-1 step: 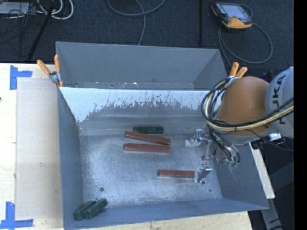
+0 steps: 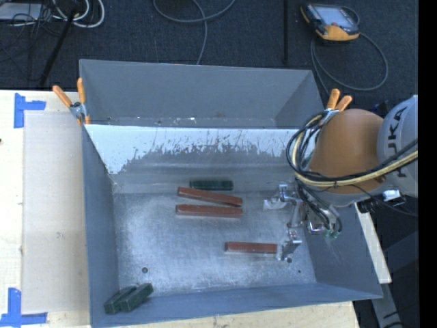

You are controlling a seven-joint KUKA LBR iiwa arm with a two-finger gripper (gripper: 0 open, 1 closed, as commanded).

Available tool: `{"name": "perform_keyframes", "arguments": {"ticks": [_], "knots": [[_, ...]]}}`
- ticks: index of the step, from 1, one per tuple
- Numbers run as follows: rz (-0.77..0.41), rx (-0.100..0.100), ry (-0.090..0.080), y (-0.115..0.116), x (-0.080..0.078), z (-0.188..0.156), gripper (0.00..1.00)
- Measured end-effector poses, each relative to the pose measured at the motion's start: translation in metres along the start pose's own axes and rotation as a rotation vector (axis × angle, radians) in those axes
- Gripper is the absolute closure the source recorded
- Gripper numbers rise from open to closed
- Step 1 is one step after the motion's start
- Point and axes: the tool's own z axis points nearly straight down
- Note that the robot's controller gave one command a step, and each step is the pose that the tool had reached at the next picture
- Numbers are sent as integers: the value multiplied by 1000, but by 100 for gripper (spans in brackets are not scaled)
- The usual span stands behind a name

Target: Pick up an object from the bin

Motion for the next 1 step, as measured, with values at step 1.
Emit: {"name": "perform_keyframes", "arguments": {"ticks": [1], "knots": [[-59, 1, -15, 15, -9, 67, 100]]}}
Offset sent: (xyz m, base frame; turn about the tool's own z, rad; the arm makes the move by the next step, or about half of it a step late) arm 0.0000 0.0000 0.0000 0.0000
